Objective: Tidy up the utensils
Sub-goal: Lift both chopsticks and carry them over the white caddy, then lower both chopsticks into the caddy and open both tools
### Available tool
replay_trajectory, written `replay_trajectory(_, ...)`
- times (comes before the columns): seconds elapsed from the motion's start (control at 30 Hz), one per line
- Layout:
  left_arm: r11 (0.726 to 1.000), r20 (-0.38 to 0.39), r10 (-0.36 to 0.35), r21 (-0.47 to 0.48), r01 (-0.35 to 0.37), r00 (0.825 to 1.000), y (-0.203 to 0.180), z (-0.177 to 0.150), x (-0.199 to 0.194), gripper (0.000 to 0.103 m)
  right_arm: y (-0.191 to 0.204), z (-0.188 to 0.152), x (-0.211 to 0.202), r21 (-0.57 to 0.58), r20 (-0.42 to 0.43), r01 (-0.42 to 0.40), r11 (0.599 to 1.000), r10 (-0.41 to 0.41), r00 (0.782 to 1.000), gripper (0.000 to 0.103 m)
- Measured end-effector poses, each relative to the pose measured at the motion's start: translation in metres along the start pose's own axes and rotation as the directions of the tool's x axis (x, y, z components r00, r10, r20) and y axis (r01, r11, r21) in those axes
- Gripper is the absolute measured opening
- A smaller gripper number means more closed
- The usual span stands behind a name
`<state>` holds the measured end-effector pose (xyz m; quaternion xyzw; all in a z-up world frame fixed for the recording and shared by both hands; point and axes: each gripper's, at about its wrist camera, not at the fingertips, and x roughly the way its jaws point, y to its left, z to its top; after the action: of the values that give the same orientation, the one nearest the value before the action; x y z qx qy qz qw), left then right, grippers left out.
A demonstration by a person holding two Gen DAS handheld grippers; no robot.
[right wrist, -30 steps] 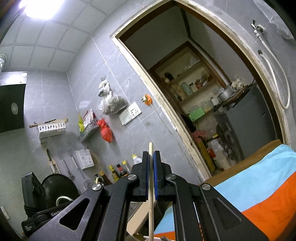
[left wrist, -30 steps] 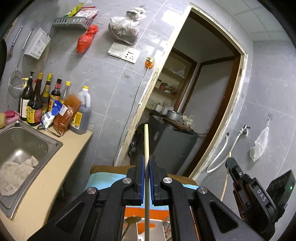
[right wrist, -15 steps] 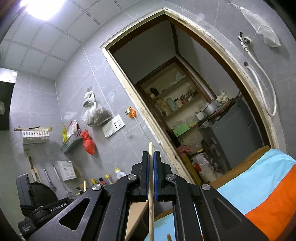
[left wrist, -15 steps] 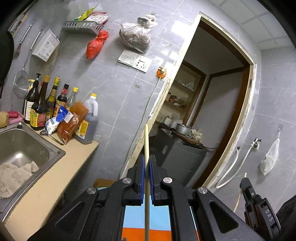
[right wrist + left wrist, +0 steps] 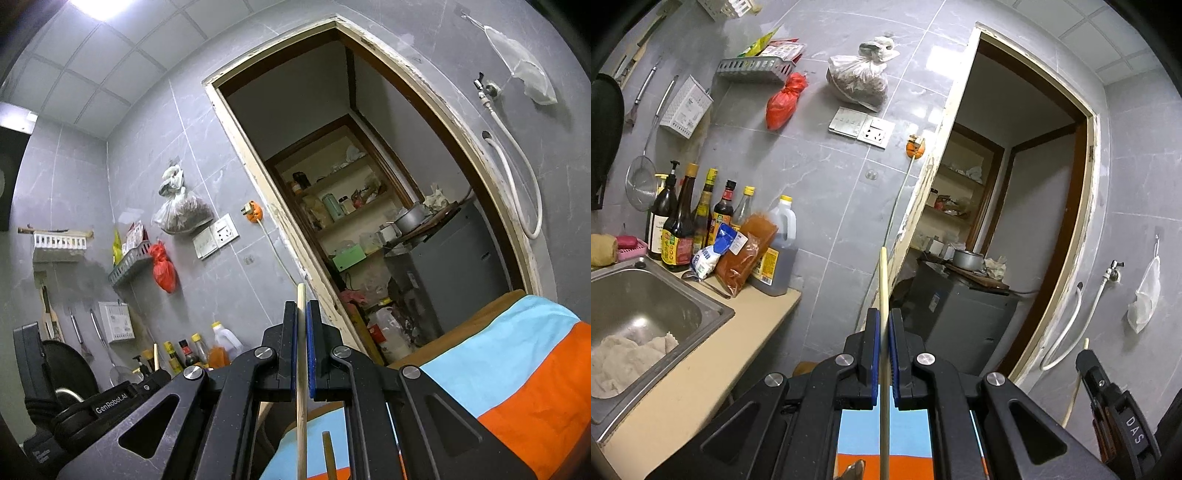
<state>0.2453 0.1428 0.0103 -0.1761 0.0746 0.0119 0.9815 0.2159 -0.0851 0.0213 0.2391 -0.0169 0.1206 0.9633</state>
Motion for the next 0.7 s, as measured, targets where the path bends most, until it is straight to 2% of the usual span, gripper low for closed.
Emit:
replay_trajectory(0.37,0.997,-0.007,-0.009,0.071,0.009,1.000,-0.008,-0.013,-0.015,0.005,-0.003,-0.002,-0.005,-0.020,-0.047,-0.014,1.000,0.013,0.999,0.005)
replay_trajectory(0.7,0.997,-0.019,-0.012,0.072,0.013,1.000,-0.004,-0.017,-0.015,0.005,-0.007,-0.004,-0.006,-0.004,-0.067,-0.033,0.999,0.033,0.997,0.005)
